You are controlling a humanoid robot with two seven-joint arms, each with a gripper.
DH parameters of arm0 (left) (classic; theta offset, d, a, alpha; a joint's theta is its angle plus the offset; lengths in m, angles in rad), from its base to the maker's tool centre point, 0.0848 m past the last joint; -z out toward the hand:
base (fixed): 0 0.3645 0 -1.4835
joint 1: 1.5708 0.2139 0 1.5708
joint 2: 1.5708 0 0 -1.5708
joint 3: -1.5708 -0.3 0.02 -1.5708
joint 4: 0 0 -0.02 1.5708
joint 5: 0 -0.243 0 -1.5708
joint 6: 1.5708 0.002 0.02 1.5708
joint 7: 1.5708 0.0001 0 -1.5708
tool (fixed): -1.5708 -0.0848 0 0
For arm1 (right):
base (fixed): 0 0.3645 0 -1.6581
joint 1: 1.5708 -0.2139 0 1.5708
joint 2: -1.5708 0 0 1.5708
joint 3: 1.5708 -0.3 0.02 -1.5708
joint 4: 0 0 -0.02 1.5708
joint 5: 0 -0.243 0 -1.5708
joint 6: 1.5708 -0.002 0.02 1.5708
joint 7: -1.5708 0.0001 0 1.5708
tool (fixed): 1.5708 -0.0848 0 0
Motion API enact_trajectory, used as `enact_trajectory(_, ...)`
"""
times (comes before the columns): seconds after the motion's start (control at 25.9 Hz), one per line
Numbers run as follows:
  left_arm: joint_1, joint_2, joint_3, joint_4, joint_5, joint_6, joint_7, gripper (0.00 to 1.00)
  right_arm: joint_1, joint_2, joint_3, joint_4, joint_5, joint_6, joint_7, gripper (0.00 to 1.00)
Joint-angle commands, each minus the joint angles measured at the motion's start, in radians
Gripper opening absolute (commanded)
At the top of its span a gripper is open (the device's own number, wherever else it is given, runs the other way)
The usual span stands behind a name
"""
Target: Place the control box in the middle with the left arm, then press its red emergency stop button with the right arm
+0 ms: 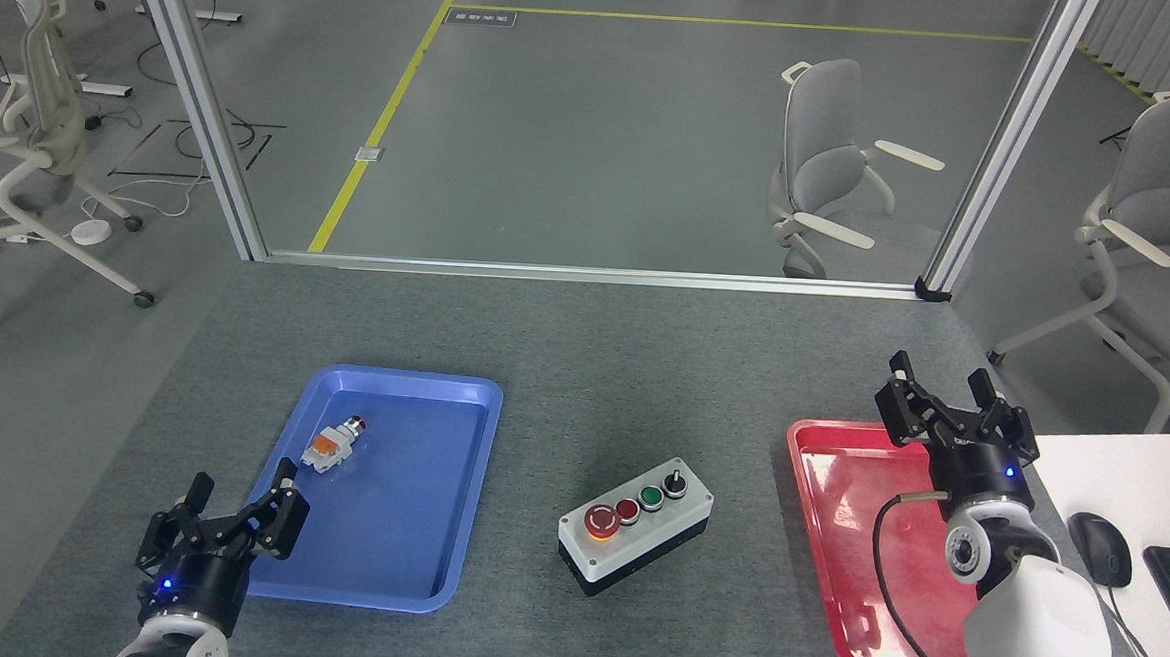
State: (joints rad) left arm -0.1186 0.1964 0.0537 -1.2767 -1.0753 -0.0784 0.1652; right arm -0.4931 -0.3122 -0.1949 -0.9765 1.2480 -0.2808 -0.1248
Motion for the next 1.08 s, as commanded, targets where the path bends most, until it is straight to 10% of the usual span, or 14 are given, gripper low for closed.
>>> enact_trajectory(0.0,0.001,0.0,0.0,0.0,0.0,0.0,0.0,0.99,0.015,0.001,0.005,-0.014,0.11,0.015,0.002,0.98)
enact_trajectory(0.7,-0.001,0.0,0.0,0.0,0.0,0.0,0.0,0.99,0.456,0.104,-0.008,-0.537,0.171,0.089,0.117,0.98)
enact_trajectory(1.04,0.001,0.0,0.0,0.0,0.0,0.0,0.0,0.99,0.467,0.107,-0.032,-0.548,0.176,0.115,0.113,0.98)
